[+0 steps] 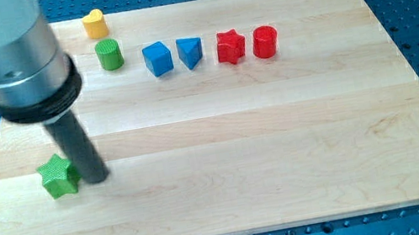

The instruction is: Place the green circle above the green star

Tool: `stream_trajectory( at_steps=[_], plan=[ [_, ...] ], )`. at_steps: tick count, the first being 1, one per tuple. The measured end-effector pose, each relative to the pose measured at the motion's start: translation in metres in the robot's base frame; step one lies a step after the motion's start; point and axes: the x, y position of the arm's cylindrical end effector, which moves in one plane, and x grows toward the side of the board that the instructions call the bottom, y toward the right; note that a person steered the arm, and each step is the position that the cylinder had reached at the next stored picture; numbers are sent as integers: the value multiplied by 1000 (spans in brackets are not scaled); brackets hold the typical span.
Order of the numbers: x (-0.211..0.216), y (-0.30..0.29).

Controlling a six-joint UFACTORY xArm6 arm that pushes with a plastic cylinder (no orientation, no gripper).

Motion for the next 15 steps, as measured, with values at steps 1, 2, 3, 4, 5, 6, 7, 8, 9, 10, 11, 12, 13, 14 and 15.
stream_trajectory(
  at_steps=[1, 2, 3, 4, 5, 6, 7, 8, 9, 10, 11, 12, 13, 14, 15],
  plan=[
    [-69, 3],
    [-128, 4],
    [-163, 11],
    [-174, 26],
    [-201, 46],
    [-230, 53],
    [-210, 26],
    [-182, -3],
    [-206, -8],
    [-234, -17],
    [-209, -43],
    [-160, -52],
    [-118, -52],
    [-103, -55],
    [-95, -60]
  ],
)
